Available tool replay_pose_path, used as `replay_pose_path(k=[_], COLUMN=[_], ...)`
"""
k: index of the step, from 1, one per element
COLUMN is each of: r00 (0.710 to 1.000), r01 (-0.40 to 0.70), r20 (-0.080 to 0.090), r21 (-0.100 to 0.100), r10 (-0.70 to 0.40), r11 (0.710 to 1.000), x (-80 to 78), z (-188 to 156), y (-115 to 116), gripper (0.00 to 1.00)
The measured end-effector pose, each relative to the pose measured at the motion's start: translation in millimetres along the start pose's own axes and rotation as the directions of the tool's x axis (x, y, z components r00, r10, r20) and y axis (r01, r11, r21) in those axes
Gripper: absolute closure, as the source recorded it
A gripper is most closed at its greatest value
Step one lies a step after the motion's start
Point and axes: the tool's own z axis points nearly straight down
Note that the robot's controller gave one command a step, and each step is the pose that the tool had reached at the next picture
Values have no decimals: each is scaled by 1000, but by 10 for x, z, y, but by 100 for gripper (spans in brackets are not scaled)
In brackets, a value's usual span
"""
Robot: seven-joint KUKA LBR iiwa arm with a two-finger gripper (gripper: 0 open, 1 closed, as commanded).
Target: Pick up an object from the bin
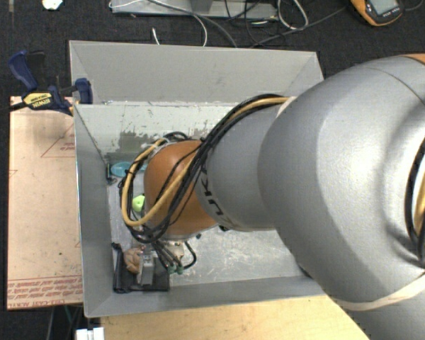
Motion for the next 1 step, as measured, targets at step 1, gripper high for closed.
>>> replay_pose_path(k=[1], r00=[1000], r01=[0], r20=[0], r21=[0], r10=[0], r11=[1000], x=[0], z=[0], y=[0], gripper=[100])
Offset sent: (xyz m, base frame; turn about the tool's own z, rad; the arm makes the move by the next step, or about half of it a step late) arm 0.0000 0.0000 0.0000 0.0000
